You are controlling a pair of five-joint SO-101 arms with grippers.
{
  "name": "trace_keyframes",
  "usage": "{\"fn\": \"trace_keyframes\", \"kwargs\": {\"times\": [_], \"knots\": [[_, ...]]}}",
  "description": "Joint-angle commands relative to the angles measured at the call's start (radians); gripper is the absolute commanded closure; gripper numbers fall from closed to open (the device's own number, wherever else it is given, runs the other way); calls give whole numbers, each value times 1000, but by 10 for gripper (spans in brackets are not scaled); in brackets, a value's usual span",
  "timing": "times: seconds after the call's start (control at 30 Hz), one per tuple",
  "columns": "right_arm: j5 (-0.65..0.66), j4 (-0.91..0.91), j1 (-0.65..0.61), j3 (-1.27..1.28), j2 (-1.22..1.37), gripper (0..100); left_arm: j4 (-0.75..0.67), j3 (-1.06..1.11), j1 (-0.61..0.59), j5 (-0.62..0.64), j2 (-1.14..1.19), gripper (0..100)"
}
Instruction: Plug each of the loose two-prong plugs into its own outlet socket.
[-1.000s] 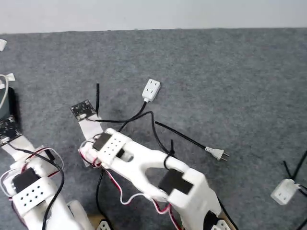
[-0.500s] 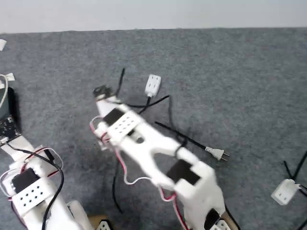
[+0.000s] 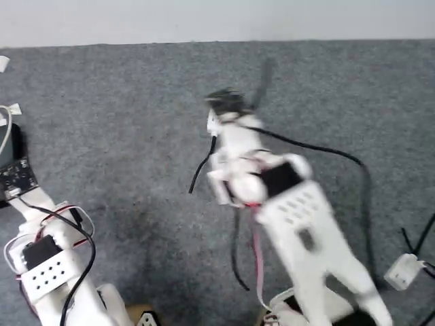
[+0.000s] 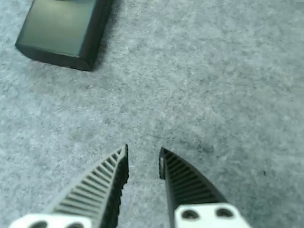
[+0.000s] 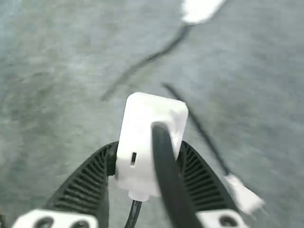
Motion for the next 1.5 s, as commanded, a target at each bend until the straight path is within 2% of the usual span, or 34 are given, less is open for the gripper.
{"fn": "trace_keyframes", "kwargs": {"times": [0.0,0.2,0.3,0.57,0.67,0.77,0.83,0.9,1.07,1.2,1.27,1.33,1.47], "knots": [[57,47,236,55,-205,991,0,-16,15,-26,-3,965],[201,24,728,176,-314,991,2,1,54,-28,-3,965],[284,-65,894,265,-309,990,35,1,83,-29,-3,965],[365,-228,1135,354,-94,971,49,24,141,-80,-5,965],[348,-229,1194,308,2,862,49,24,144,-80,-5,965],[270,-229,1248,253,58,725,49,24,144,-80,-5,965],[252,-196,1265,221,61,678,49,24,144,-80,-5,965],[252,-107,1262,176,54,687,49,24,161,-80,-5,965],[232,97,1225,83,-18,762,72,33,245,-78,-3,965],[158,193,1153,133,-110,854,114,-15,256,-78,-3,965],[150,185,1053,224,-174,925,183,-81,253,-77,-3,965],[152,90,934,328,-242,971,236,-159,253,-77,-2,965],[160,-21,780,477,-343,979,292,-306,261,-57,0,957]]}}
